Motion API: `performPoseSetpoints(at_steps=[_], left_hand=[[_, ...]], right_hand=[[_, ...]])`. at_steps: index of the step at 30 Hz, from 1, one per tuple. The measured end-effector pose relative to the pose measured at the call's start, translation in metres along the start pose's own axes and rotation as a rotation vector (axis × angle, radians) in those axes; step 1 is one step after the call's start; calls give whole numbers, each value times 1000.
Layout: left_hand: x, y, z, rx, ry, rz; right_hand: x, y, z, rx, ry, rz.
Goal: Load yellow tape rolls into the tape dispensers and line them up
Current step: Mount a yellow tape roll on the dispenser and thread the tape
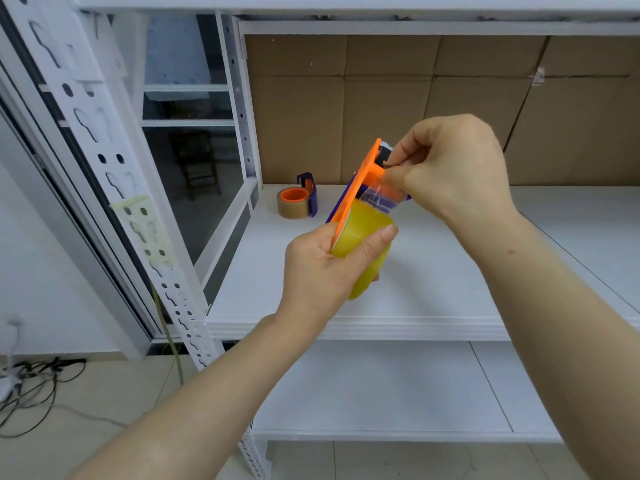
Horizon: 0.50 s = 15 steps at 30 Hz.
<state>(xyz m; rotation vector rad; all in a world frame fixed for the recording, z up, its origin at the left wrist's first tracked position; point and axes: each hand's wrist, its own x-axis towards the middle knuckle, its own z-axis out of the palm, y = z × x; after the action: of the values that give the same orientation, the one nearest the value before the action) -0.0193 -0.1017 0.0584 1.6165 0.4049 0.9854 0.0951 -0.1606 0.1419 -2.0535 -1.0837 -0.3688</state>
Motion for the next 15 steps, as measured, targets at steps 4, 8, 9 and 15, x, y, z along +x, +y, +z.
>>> performPoseSetpoints(at_steps=[4, 8, 9, 15], left_hand=[[3, -5, -4, -3, -107, 28], [4, -12, -11, 15, -221, 34], [5, -14, -11, 40, -224, 33], [7, -17, -6, 49, -196, 45]], right_hand=[[-1, 5, 2, -70, 15, -86], [5, 9, -7, -5, -132, -39], [7, 10, -7, -17, -167, -34], [7, 16, 0, -105, -114, -99]])
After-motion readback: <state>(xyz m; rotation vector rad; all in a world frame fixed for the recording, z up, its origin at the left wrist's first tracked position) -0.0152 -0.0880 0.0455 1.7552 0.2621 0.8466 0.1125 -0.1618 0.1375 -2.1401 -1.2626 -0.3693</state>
